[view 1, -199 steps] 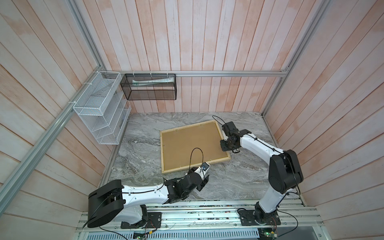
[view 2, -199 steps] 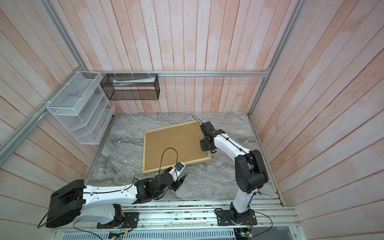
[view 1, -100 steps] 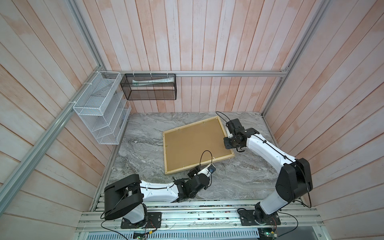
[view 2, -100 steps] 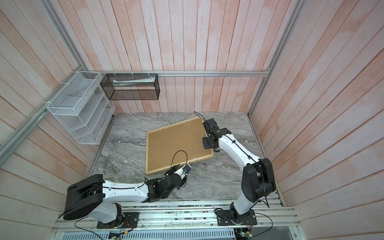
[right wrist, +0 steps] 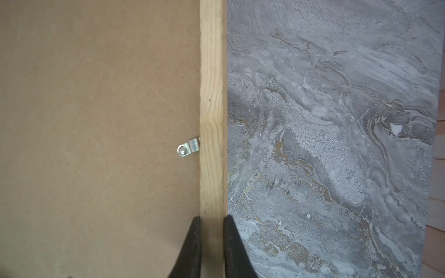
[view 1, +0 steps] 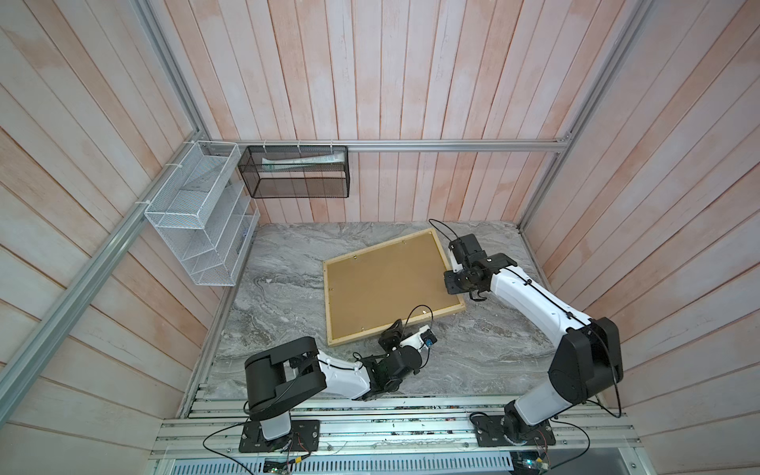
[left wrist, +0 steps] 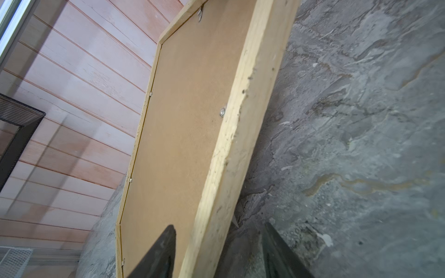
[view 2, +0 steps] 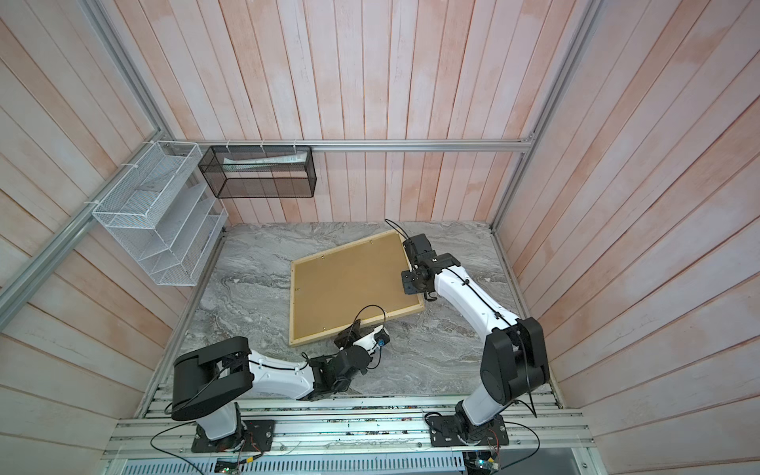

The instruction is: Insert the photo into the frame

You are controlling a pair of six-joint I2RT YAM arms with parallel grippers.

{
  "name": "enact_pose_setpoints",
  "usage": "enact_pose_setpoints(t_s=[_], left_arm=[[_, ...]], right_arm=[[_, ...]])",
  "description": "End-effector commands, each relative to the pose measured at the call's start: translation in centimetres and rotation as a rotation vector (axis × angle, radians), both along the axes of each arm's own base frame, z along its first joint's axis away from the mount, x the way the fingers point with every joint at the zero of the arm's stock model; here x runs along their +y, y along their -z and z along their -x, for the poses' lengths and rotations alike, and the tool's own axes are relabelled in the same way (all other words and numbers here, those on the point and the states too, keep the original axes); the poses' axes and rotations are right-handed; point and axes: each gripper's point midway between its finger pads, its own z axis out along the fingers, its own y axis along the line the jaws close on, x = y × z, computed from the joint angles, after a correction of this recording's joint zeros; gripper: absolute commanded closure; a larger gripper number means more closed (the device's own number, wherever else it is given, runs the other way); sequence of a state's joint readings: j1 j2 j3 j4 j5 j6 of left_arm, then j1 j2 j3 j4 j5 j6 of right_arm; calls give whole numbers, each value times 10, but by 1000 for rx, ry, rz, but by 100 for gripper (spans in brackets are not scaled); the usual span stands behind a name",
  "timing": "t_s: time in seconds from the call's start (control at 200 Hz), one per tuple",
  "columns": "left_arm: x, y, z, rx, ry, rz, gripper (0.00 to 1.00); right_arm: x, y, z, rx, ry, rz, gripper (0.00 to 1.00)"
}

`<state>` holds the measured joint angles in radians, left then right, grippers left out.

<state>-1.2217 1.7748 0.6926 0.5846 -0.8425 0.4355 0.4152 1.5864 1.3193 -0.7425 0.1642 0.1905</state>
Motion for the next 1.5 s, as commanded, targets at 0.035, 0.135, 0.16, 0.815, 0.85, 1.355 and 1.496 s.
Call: enact_pose_setpoints(t_s=[0.035, 0.135, 0.16, 0.815, 0.85, 1.355, 1.496], left_arm=[[-2, -13, -15, -85, -58, 8, 43], [1, -13, -21, -108, -81, 6, 43], [1, -13, -23, -109, -85, 2, 43], [4, -11, -41, -137, -123, -33, 55], [4, -11, -42, -138, -124, -34, 56], [2, -16, -43, -134, -126, -29, 83], [2, -22, -43, -128, -128, -13, 86]], right_arm=[[-4, -36, -7, -104, 33, -39, 100], [-5, -39, -5, -110, 34, -40, 100], [-5, -38, -4, -109, 36, -39, 100], [-8, -37, 3, -119, 41, -48, 100], [-9, -36, 4, -118, 42, -46, 100], [-26, -52, 5, -185, 94, -63, 83], [-46, -73, 5, -268, 165, -95, 71]])
